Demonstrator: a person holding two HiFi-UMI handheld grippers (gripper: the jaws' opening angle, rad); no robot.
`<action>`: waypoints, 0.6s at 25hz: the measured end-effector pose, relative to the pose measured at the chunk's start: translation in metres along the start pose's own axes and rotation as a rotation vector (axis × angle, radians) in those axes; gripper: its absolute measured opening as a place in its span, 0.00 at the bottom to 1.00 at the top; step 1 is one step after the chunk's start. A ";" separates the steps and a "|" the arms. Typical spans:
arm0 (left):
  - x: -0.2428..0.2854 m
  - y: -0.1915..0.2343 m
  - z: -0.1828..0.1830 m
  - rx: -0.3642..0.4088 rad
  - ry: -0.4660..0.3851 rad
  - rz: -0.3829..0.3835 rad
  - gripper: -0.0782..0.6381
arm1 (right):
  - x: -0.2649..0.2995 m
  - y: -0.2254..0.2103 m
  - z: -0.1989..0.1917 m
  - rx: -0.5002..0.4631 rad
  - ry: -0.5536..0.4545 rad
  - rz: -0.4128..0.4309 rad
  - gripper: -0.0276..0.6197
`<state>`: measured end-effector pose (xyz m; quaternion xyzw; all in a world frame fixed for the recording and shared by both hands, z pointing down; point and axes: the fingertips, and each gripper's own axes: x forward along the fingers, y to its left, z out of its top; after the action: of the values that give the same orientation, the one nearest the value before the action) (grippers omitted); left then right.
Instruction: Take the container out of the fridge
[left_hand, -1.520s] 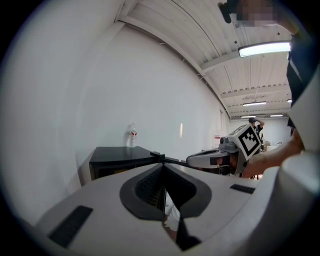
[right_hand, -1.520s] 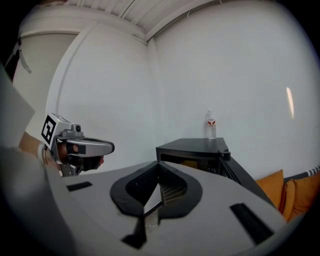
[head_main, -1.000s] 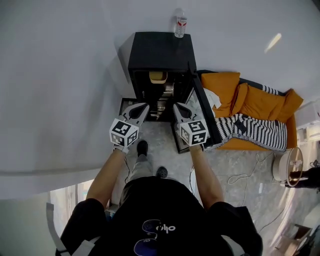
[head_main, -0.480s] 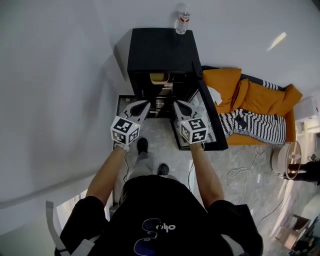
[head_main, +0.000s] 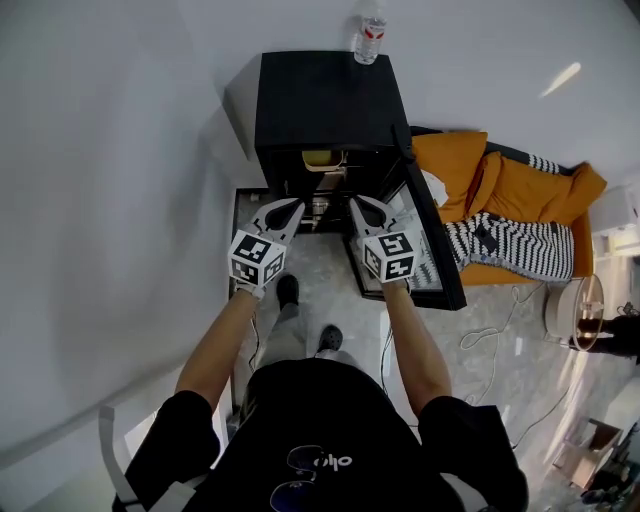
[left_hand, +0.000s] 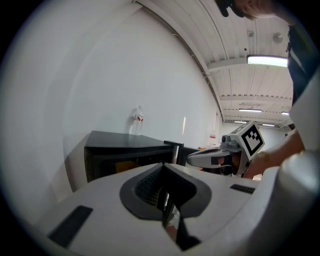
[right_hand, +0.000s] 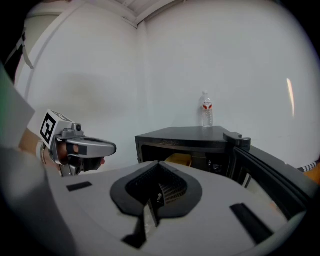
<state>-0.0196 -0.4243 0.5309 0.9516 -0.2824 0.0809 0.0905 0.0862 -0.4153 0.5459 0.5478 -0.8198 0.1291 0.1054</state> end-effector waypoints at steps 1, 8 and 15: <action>0.004 0.004 -0.004 -0.002 -0.002 -0.001 0.12 | 0.005 -0.002 -0.002 -0.005 -0.002 -0.001 0.05; 0.034 0.031 -0.028 -0.018 -0.001 -0.050 0.12 | 0.046 -0.019 -0.019 -0.036 -0.011 -0.002 0.05; 0.080 0.063 -0.058 -0.005 0.019 -0.053 0.12 | 0.092 -0.050 -0.049 -0.058 0.012 -0.017 0.05</action>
<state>0.0059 -0.5049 0.6113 0.9577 -0.2566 0.0869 0.0976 0.0990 -0.4974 0.6253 0.5508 -0.8178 0.1075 0.1272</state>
